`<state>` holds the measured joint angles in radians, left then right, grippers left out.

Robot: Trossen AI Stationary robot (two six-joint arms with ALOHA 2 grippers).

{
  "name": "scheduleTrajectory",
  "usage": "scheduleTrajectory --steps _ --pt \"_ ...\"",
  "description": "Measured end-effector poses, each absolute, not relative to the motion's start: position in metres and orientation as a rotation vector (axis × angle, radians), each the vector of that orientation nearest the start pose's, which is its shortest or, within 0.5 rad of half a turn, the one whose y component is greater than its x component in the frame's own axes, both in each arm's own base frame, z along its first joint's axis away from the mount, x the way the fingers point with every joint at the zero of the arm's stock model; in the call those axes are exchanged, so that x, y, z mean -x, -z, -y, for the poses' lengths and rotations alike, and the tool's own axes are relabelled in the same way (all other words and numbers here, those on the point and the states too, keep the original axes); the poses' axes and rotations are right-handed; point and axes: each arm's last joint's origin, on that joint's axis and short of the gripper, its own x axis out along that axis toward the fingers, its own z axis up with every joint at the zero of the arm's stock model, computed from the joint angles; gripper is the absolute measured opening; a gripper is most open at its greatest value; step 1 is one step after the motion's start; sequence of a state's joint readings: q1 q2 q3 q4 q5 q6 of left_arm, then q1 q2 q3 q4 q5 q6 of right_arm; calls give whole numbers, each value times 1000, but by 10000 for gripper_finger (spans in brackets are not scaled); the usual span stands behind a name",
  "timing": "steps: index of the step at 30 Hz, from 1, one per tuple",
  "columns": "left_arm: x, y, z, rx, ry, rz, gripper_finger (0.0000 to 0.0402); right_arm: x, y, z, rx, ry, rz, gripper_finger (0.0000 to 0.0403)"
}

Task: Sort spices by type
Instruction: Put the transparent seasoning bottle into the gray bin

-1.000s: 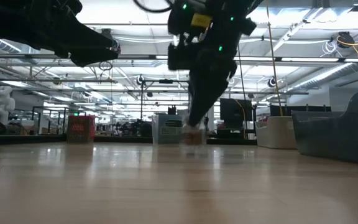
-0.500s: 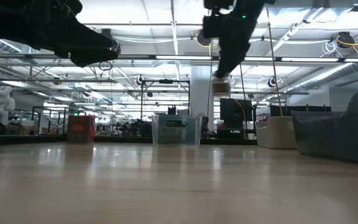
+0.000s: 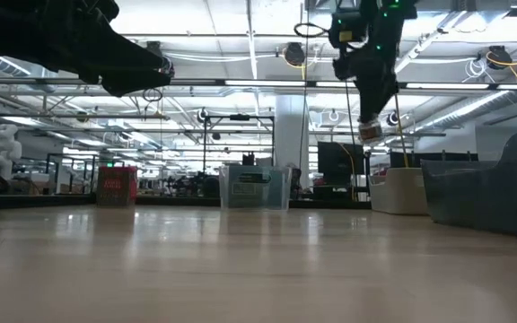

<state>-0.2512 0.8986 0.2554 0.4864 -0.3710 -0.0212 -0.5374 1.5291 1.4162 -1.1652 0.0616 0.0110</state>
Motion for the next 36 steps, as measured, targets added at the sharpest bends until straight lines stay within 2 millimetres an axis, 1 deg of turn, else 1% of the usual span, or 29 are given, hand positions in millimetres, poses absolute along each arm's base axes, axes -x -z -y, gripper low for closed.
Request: scheduleTrajectory --steps 4,8,11,13,19,22,27,30,33,36 --pt "-178 -196 35 -27 -121 -149 301 -230 -306 170 -361 586 -1261 153" --pt "-178 -196 35 -28 -121 -150 301 -214 -306 186 -411 641 -1278 151" --pt "-178 -196 35 -28 -121 -150 301 -206 -302 197 -436 682 -1260 150" --pt "-178 -196 35 -28 -121 -151 301 -200 -294 201 -458 695 -1280 152" --pt "-178 -196 35 -30 -121 -156 301 -182 -259 210 -528 731 -1338 155" --pt "-178 -195 35 -31 -121 -158 301 -176 -241 210 -546 738 -1354 152" --pt "-178 -195 35 -31 -121 -158 301 -169 -220 212 -542 764 -1326 155" --pt "-178 -195 35 -31 -121 -158 301 -165 -199 211 -566 758 -1364 154" --pt "-178 -195 35 -31 -121 -158 301 -164 -200 214 -543 768 -1293 153" --pt "-178 -195 35 -32 -121 -159 301 -159 -187 208 -570 755 -1359 154"
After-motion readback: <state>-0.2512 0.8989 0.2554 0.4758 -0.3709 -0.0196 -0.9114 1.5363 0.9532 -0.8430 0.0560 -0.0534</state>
